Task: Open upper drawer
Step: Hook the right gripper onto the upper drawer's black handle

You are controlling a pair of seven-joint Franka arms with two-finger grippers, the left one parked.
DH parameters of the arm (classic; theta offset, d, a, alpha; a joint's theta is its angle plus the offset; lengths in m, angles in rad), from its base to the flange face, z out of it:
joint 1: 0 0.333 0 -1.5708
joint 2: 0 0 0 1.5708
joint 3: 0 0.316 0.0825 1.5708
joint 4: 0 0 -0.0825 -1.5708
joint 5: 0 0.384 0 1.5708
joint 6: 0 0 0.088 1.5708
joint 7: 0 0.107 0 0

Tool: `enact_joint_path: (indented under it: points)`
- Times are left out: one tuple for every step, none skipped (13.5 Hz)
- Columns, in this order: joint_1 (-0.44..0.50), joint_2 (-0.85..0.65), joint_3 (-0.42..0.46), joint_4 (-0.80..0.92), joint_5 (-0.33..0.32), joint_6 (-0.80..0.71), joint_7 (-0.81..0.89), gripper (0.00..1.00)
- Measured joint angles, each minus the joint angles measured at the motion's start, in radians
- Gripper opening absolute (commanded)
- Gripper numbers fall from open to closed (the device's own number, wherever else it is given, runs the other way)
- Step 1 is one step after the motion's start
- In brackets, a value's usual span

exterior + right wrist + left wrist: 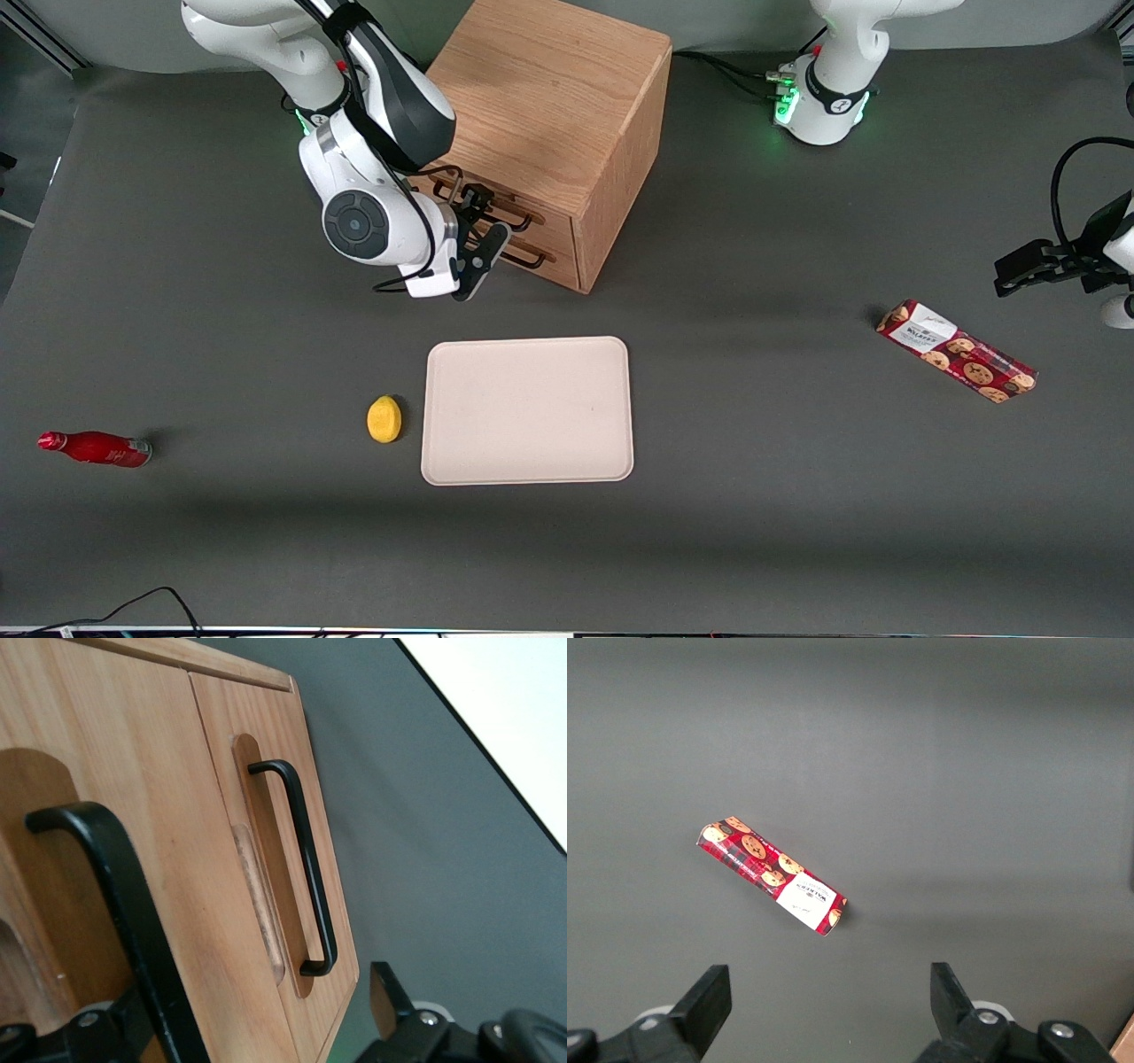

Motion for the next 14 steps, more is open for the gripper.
enact_joint_path:
  points:
    - [0.000,0.001,0.000,-0.004,0.000,0.001,0.000,1.00]
    - [0.000,0.003,0.001,-0.008,0.000,0.003,0.000,1.00]
    - [0.000,0.004,0.001,-0.012,0.000,0.008,0.000,1.00]
    - [0.000,0.006,0.002,-0.015,0.000,0.014,0.000,1.00]
    - [0.000,0.008,0.002,-0.017,0.000,0.017,-0.001,1.00]
    - [0.000,0.009,0.002,-0.017,0.000,0.017,-0.001,1.00]
    - [-0.001,0.009,0.002,-0.017,0.000,0.017,-0.002,1.00]
    - [-0.001,0.009,0.002,-0.017,0.000,0.018,-0.003,1.00]
    - [-0.001,0.009,0.002,-0.017,0.000,0.018,-0.005,1.00]
    - [-0.001,0.009,0.002,-0.017,0.000,0.019,-0.007,1.00]
    - [-0.002,0.009,0.003,-0.016,0.000,0.021,-0.008,1.00]
    - [-0.003,0.009,0.003,-0.016,0.000,0.024,-0.009,1.00]
    - [-0.005,0.009,0.003,-0.016,-0.001,0.026,-0.010,1.00]
    - [-0.007,0.010,0.004,-0.015,-0.003,0.029,-0.010,1.00]
